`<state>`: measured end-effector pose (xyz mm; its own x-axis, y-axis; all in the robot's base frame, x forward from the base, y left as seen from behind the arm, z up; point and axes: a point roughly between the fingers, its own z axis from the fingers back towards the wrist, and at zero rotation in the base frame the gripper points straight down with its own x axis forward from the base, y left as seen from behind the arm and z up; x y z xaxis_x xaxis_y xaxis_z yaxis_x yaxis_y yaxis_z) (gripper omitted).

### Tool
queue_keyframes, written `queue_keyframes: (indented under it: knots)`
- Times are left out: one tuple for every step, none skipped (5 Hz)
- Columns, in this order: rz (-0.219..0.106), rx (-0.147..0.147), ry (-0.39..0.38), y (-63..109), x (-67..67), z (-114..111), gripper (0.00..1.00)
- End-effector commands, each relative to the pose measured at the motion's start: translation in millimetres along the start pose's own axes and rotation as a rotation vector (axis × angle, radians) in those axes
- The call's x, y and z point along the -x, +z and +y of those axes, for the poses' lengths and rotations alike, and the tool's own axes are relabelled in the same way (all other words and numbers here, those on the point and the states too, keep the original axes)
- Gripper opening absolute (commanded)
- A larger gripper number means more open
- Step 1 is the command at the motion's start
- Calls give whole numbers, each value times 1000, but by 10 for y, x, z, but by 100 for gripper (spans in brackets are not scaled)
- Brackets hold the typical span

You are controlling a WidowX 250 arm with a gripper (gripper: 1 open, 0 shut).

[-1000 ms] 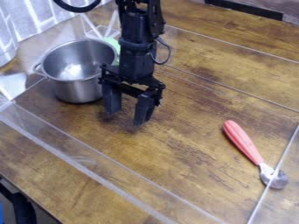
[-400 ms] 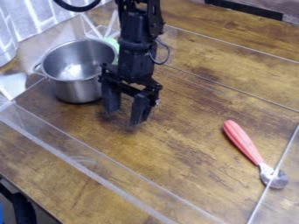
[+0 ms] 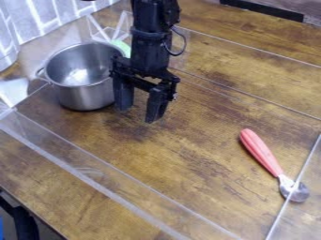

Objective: Remove the green object from the silver pot and put it on the table

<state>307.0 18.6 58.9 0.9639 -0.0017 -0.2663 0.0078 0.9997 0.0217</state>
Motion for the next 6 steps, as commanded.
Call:
queue_keyframes:
  knots:
    - [-69,15,84,242,39,10,0]
    - [-62,23,123,251,64,-42,0]
    - [-56,32,163,256,86,-90,0]
    - [-52,34,175,227,37,-47,0]
    - [-49,37,186,210,-6,-8,0]
    - [-45,42,207,207,-29,75,0]
